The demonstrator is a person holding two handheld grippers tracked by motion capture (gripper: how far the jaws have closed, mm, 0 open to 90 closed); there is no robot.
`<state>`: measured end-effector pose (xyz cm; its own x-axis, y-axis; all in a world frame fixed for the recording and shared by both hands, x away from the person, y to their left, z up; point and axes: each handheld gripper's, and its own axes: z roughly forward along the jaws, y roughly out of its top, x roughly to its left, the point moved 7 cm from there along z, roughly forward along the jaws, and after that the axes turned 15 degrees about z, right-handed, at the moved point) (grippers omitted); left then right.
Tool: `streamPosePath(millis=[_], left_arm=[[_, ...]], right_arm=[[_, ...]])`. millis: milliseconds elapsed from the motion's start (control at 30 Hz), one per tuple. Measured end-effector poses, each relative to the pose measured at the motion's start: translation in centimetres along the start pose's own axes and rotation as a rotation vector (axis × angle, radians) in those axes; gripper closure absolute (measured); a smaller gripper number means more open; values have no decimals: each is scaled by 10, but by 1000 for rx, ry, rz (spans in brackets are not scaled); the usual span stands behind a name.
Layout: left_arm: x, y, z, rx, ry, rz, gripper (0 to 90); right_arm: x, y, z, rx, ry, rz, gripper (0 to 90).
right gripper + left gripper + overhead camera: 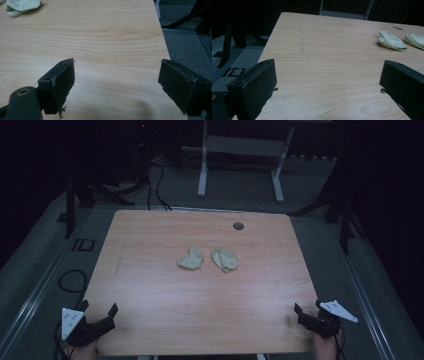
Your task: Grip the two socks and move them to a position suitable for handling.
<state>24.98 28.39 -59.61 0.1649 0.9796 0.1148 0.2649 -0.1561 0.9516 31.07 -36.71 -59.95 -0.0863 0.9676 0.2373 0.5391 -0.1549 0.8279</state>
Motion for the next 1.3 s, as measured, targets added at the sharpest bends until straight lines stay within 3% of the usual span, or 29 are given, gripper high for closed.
streamPosePath(millis=[167,200,300,400,467,567,667,800,867,967,1067,1133,1200,1300], left_arm=[[-2,0,0,-10,-10,-5,12],[-3,4,-1,-38,-23,-24,12],[-6,8,-2,-71,-47,-28,12],[-9,5,0,-34,-20,14,12],[-11,3,2,-12,-28,9,12],[-14,4,2,-24,-55,-9,12],[-19,6,1,-49,-99,-36,12],[-24,6,3,-19,-133,-43,19],[-26,5,3,-4,-133,-25,25],[-26,6,3,14,-95,-23,34],[-27,5,3,33,-101,-39,34],[-29,5,3,36,-109,-22,34],[-31,4,4,41,-117,-16,34],[-32,5,4,36,-125,-16,34]], right_arm=[[4,0,0,25,27,-25,140],[6,0,0,33,31,-45,141],[8,0,1,50,36,-51,141],[12,1,1,64,43,-52,141],[16,2,2,78,46,-47,141],[22,5,5,95,54,-52,141],[35,8,10,129,100,-56,137],[47,6,17,148,129,-65,137],[53,6,21,162,147,-70,136],[65,8,24,178,176,-78,136],[77,13,29,178,185,-53,135],[88,17,33,176,194,-46,135],[101,20,35,175,241,-61,133],[116,27,43,170,254,-80,135]])
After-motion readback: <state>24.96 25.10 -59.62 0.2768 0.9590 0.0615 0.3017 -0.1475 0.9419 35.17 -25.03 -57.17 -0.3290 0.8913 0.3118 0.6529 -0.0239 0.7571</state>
